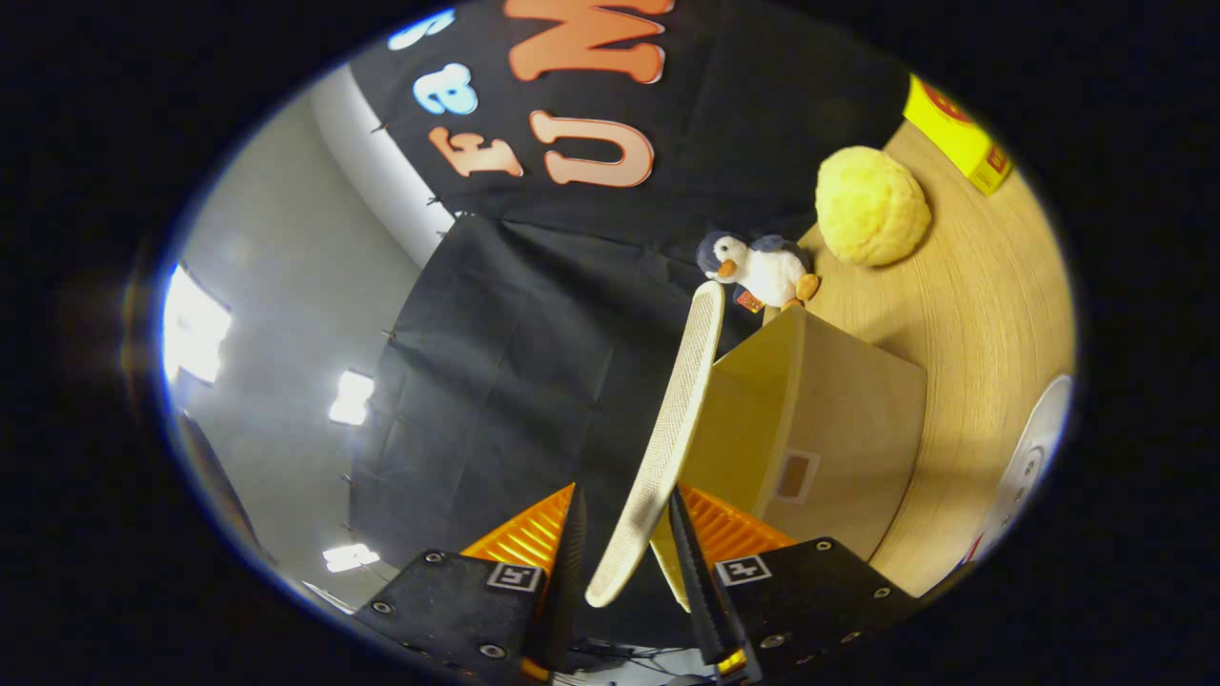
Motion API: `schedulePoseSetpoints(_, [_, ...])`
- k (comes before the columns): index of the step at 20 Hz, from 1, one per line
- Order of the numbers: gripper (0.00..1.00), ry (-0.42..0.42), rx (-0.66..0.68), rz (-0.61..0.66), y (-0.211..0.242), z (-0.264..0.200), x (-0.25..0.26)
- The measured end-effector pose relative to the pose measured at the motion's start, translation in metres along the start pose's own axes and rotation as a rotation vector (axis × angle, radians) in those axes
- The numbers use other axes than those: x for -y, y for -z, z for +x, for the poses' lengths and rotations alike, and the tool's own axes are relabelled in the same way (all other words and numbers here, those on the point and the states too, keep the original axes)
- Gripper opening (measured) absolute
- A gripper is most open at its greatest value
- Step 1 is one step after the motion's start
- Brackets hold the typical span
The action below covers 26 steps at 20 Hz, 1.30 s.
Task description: Open the storage box then place both shoes into the box .Put the left shoe in first, then the right shoe, with the right side of both shoes facing outward in a uniform manner.
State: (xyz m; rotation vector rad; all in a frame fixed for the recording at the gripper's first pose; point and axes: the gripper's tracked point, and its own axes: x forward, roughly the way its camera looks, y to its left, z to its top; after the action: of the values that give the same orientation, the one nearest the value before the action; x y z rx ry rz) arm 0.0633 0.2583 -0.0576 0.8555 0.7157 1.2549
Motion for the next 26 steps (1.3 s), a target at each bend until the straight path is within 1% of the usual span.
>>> schedulePoseSetpoints(1, [0.48, -0.009, -0.022, -0.020, 0.006, 0.004, -0.013])
schedulePoseSetpoints(4, [0.43, 0.014, -0.058, -0.106, 0.019, 0.023, -0.042])
schedulePoseSetpoints(7, [0.35, 0.022, -0.052, -0.157, 0.016, 0.045, -0.072])
schedulePoseSetpoints(11, [0.35, 0.051, -0.031, -0.220, 0.011, 0.081, -0.098])
schedulePoseSetpoints(18, [0.35, 0.101, -0.038, -0.231, 0.025, 0.170, -0.122])
schedulePoseSetpoints(20, [0.35, 0.146, -0.055, -0.259, 0.032, 0.196, -0.124])
schedulePoseSetpoints(21, [0.40, 0.189, -0.064, -0.275, 0.035, 0.206, -0.120])
schedulePoseSetpoints(22, [0.51, 0.219, -0.068, -0.291, 0.037, 0.216, -0.117])
schedulePoseSetpoints(23, [0.70, 0.237, -0.069, -0.304, 0.038, 0.222, -0.117])
schedulePoseSetpoints(24, [0.75, 0.246, -0.069, -0.308, 0.040, 0.227, -0.119])
schedulePoseSetpoints(25, [0.86, 0.257, -0.065, -0.309, 0.041, 0.228, -0.116])
schedulePoseSetpoints(26, [0.91, 0.279, -0.061, -0.314, 0.038, 0.227, -0.112])
